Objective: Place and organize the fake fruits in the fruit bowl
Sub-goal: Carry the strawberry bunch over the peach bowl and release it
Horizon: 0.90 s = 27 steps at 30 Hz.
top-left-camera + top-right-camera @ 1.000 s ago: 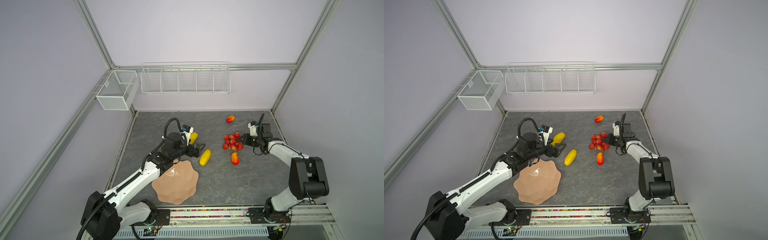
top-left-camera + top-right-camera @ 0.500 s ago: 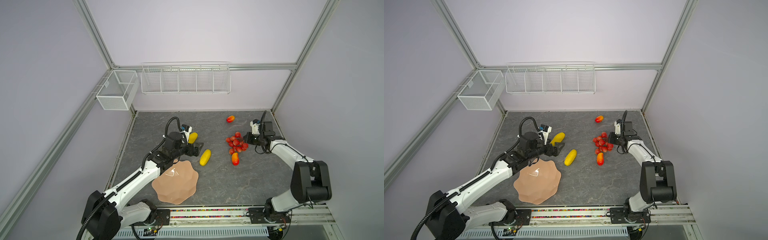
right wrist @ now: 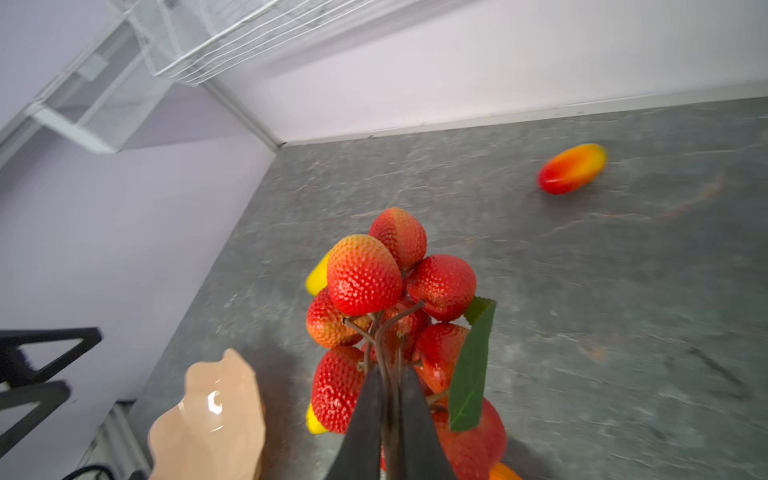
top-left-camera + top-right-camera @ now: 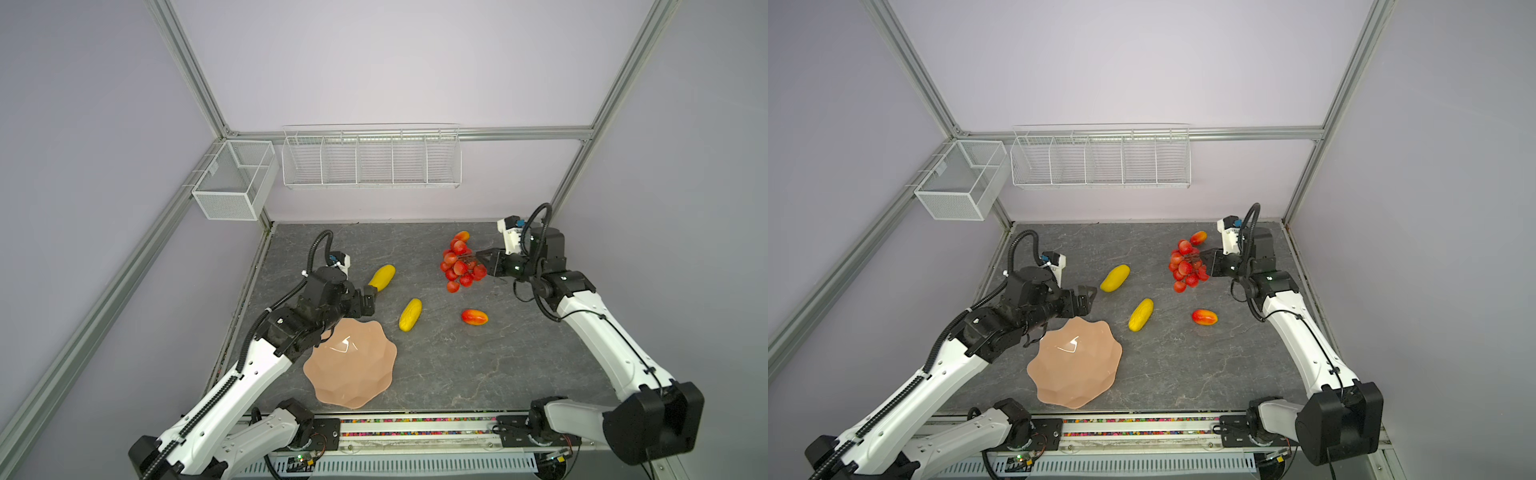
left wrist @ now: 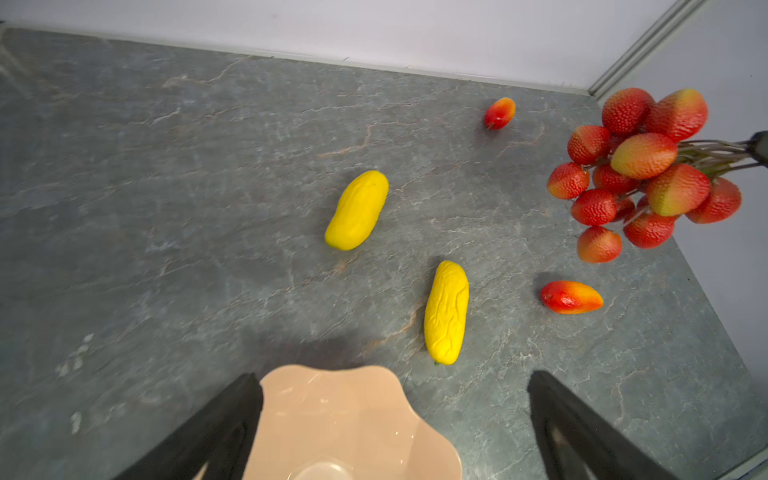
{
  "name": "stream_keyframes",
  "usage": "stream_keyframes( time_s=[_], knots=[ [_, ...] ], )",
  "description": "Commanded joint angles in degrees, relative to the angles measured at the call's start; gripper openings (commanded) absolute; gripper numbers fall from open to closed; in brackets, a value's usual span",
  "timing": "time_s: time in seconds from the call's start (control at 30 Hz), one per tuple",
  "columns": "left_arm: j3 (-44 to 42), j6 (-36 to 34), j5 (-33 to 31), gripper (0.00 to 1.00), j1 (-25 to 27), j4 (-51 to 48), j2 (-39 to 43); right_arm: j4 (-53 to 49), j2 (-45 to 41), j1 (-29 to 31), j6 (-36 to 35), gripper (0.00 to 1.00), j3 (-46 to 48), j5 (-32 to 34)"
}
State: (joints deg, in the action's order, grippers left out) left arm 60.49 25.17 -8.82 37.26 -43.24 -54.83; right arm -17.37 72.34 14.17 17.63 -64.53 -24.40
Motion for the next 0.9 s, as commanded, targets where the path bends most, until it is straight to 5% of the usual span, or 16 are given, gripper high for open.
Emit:
stream_keyframes(
  time_s=[0.0, 0.43, 0.87],
  knots=[
    [3.45, 6.10, -3.51, 0.99, 0.19, -15.77, 3.85, 1.04, 0.53, 7.57, 3.63, 0.07, -2.36, -6.95],
    [-1.09, 14.84, -3.10, 0.99, 0.19, -26.52, 20.37, 9.40, 16.10, 35.17, 8.69, 0.07, -5.96, -7.49],
    [-2.56, 13.99, -2.99, 0.99, 0.19, -25.94, 18.97, 13.59, 29.60, 40.99, 8.85, 0.07, -7.74, -10.69]
  ],
)
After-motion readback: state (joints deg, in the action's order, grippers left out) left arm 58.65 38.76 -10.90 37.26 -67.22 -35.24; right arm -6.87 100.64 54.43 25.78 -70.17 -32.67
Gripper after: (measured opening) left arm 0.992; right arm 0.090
